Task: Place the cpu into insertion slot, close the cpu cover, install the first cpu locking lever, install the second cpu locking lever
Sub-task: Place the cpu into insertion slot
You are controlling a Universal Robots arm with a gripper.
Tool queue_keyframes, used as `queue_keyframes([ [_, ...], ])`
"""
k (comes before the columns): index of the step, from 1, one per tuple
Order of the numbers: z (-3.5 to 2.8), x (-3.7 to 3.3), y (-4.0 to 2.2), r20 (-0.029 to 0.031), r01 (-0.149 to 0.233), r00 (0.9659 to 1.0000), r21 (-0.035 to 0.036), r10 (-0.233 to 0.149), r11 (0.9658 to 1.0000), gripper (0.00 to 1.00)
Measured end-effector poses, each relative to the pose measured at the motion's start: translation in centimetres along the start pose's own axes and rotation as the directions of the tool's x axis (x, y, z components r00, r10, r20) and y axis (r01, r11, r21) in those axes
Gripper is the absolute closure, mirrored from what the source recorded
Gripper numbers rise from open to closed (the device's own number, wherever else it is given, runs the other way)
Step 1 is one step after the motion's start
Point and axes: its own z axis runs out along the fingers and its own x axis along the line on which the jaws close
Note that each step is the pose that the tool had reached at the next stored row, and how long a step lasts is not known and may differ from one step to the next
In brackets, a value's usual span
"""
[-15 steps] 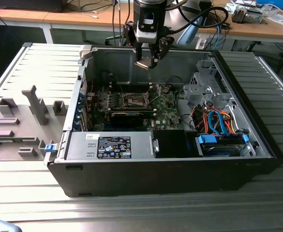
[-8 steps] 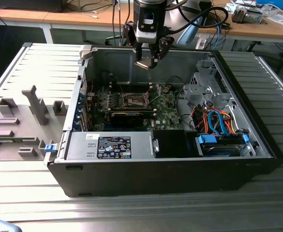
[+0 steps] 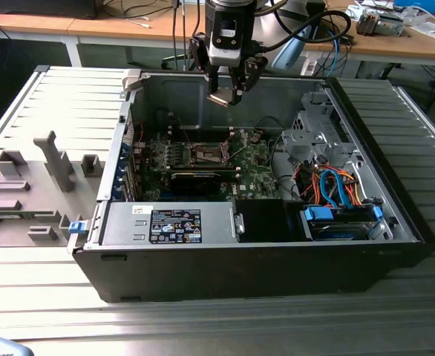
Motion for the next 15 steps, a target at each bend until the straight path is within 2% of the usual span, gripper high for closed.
queue_keyframes([
  [15, 0.0, 0.0, 0.0, 0.001, -0.012, 0.9999, -0.0002, 0.012, 0.9999, 0.45],
])
